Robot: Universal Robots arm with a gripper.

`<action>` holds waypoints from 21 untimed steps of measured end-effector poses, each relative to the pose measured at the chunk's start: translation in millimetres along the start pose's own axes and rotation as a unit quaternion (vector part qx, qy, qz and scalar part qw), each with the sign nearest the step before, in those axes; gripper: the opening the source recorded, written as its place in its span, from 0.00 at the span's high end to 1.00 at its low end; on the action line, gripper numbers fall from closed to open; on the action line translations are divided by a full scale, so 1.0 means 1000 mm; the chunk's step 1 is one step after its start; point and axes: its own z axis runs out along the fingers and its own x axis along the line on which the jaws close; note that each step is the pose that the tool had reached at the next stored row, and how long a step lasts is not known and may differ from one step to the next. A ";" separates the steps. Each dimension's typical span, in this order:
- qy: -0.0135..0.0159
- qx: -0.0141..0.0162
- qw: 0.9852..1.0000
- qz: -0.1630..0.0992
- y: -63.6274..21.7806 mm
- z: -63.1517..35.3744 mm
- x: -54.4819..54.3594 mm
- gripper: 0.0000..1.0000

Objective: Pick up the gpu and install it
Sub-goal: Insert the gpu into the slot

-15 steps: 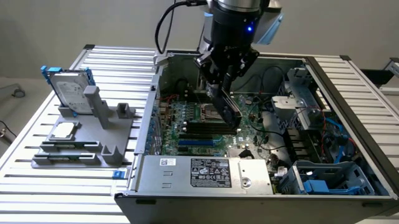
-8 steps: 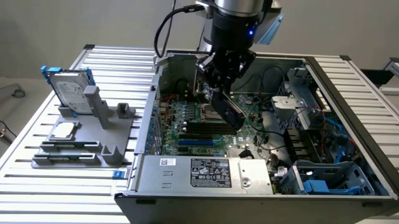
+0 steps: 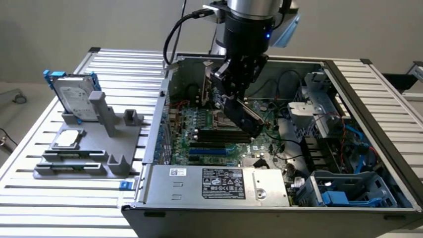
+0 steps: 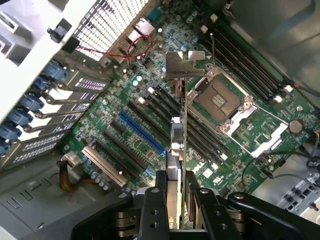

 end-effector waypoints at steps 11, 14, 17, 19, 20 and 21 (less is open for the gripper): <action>-0.001 0.005 0.995 -0.100 0.0000 0.0030 0.000 0.74; -0.002 0.006 0.992 -0.127 0.0001 0.0036 0.000 0.74; -0.002 0.007 0.988 -0.154 0.0001 0.0043 0.000 0.74; -0.003 0.008 0.985 -0.172 0.0001 0.0051 0.000 0.74; -0.003 0.009 0.983 -0.181 0.0001 0.0055 0.000 0.74; -0.003 0.009 0.982 -0.190 0.0001 0.0060 0.000 0.74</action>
